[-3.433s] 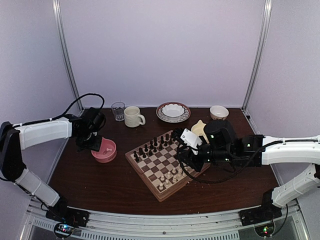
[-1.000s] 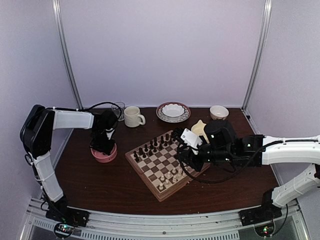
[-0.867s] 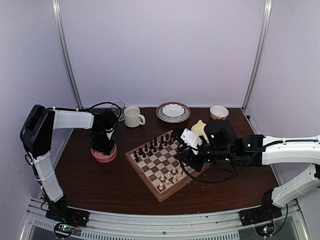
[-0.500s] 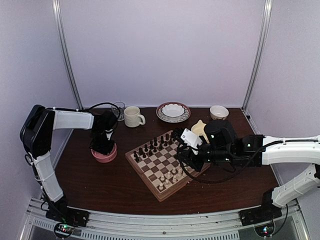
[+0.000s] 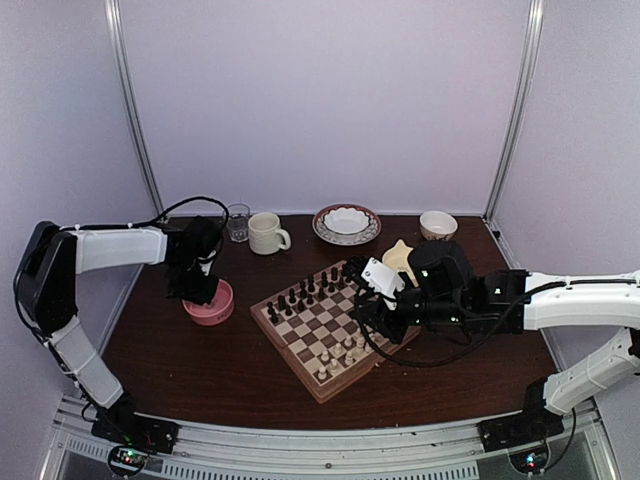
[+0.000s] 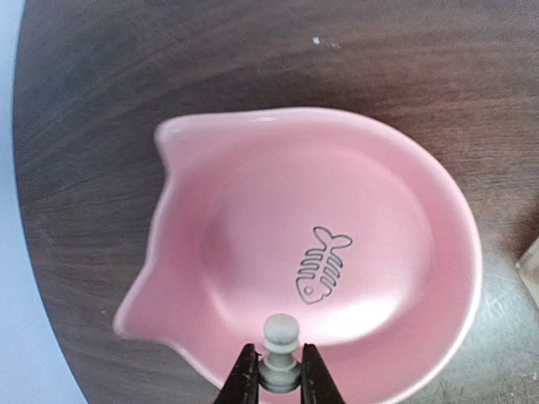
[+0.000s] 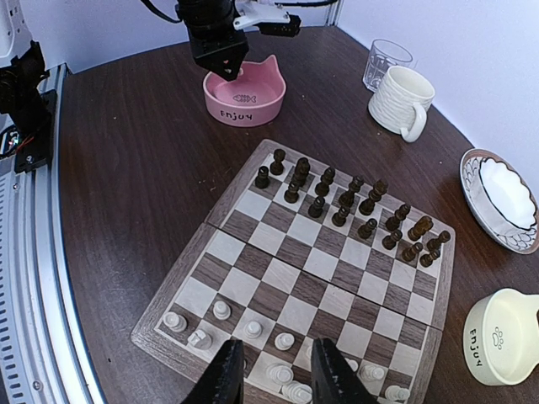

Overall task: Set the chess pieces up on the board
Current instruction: Pick up the pawn from the storage box, then pass from the left arm to the right

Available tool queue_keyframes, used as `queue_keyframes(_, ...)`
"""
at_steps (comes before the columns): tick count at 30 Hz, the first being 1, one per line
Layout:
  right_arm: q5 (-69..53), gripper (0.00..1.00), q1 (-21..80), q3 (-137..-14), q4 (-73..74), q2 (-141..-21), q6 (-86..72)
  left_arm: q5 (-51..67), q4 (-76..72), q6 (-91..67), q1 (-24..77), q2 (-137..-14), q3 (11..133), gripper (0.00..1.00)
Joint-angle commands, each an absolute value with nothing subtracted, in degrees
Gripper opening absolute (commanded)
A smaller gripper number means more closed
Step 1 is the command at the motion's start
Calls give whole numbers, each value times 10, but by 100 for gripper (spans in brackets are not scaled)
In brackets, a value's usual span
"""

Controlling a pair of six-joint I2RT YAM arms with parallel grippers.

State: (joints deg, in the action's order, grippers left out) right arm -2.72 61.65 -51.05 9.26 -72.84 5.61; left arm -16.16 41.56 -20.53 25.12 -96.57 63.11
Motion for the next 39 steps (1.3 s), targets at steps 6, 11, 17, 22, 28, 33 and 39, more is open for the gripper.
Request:
queue_keyframes(6, -27, 31, 619, -504, 85, -720, 48, -148, 343, -207, 257, -878, 586, 7)
queue_keyframes(11, -31, 31, 620, -505, 84, -722, 48, -116, 299, -198, 278, -841, 551, 7)
queue_keyframes(17, -77, 33, 619, -513, 79, -746, 36, -9, 167, -188, 328, -751, 449, 7)
queue_keyframes(22, -141, 34, 615, -554, 78, -810, -9, 92, 14, -184, 347, -690, 355, 7)
queue_keyframes(28, -191, 34, 601, -652, 122, -887, -92, 165, -146, -161, 367, -685, 290, 7)
queue_keyframes(33, -206, 32, 589, -750, 166, -976, -154, 177, -247, -129, 398, -722, 246, 8)
queue_keyframes(39, -206, 32, 588, -824, 204, -1064, -175, 205, -340, -110, 406, -765, 217, 9)
